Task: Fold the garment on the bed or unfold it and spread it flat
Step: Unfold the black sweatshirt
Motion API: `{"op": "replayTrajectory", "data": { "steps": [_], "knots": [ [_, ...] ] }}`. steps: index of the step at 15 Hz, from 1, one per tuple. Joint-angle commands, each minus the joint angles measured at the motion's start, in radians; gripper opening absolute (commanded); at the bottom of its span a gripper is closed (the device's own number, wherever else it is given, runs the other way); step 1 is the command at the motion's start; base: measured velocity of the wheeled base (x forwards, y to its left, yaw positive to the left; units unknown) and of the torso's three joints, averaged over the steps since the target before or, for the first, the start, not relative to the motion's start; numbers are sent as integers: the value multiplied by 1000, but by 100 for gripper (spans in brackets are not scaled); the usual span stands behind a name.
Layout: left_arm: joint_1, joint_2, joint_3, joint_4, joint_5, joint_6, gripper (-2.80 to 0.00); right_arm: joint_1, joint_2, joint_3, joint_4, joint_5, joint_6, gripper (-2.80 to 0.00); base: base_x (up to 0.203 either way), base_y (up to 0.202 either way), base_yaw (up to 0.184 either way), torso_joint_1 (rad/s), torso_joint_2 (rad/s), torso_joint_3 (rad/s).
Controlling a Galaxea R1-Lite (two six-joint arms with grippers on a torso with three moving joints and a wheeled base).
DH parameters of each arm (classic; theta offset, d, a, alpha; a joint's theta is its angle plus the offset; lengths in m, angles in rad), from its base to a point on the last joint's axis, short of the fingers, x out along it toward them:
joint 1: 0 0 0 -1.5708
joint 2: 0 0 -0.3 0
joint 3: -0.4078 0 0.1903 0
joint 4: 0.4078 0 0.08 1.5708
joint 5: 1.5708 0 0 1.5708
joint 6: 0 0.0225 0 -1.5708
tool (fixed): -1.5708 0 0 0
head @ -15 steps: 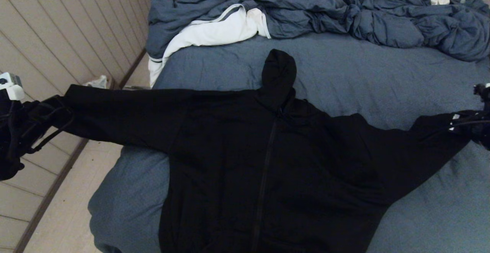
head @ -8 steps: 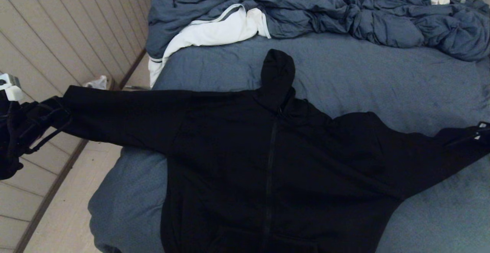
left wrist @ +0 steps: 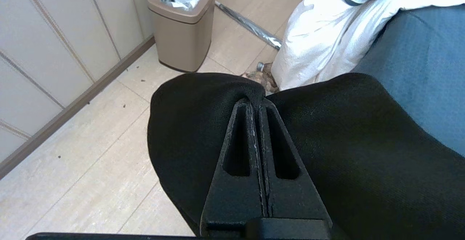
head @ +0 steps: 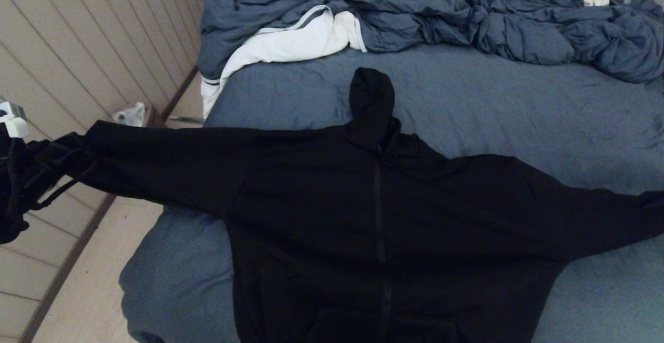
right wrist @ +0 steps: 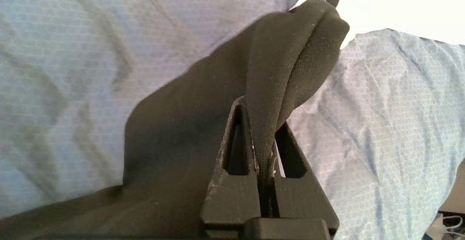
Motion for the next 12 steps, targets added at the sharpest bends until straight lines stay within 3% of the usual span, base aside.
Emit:
{"op": "replayTrajectory", "data": {
  "steps": [1, 6, 7, 12],
  "knots": [
    [0, -2, 1, -4, 1, -2, -280, -7, 7, 7, -3, 4, 0, -280, 0, 0, 0, 0, 0, 0],
    [0, -10, 1, 30, 1, -2, -280, 5, 2, 30, -5, 3, 6, -280, 0, 0, 0, 0, 0, 0],
    [1, -10, -2, 59, -1, -4, 0, 3, -1, 35, -16, 4, 6, -280, 0, 0, 0, 0, 0, 0],
    [11, -11, -14, 74, -2, -8, 0, 5, 0, 50, -28, 34, 0, -280, 0, 0, 0, 0, 0, 0]
  ]
}}
